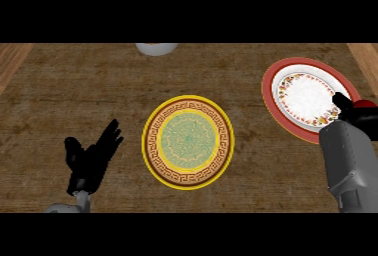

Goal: Pick the can from the plate and place it in the plate

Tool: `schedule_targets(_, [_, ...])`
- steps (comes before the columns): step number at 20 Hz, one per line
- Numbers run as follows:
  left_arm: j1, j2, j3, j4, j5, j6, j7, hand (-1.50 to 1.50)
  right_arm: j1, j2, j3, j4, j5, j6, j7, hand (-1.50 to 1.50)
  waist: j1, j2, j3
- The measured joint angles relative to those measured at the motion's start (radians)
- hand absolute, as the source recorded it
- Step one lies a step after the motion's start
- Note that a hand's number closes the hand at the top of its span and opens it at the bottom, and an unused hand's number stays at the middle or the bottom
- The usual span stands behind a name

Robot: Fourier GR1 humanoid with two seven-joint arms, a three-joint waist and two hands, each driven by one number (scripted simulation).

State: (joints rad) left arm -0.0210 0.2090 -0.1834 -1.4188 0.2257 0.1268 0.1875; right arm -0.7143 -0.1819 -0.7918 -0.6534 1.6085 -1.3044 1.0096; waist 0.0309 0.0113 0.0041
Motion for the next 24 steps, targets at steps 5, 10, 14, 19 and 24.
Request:
schedule_targets(5, [0.003, -0.004, 0.01, 0.003, 0.0, 0.004, 0.009, 0.0, 0.037, 0.081, 0.027, -0.126, -0.05, -0.071, -0.012, -1.5, -0.018, -0.009, -0.001])
schedule_targets(10, [0.013, -0.019, 0.002, -0.004, -0.015, 0.02, 0.015, 0.0, 0.138, 0.151, 0.225, -0.255, -0.166, -0.111, 0.014, -1.5, -0.025, -0.017, -0.002])
schedule_targets(14, [0.017, -0.01, 0.016, -0.003, -0.01, 0.005, 0.02, 0.0, 0.249, 0.17, 0.413, -0.356, -0.229, -0.126, 0.065, -1.5, -0.029, -0.019, -0.003])
schedule_targets(19, [0.015, -0.027, 0.012, -0.005, -0.025, 0.012, 0.013, 0.0, 0.36, 0.178, 0.58, -0.417, -0.224, -0.136, 0.158, -1.5, -0.026, -0.019, -0.004])
schedule_targets(24, [0.027, -0.043, 0.005, -0.006, -0.039, 0.015, -0.005, 0.0, 0.422, 0.181, 0.677, -0.463, -0.162, -0.114, 0.276, -1.5, -0.024, -0.018, -0.003])
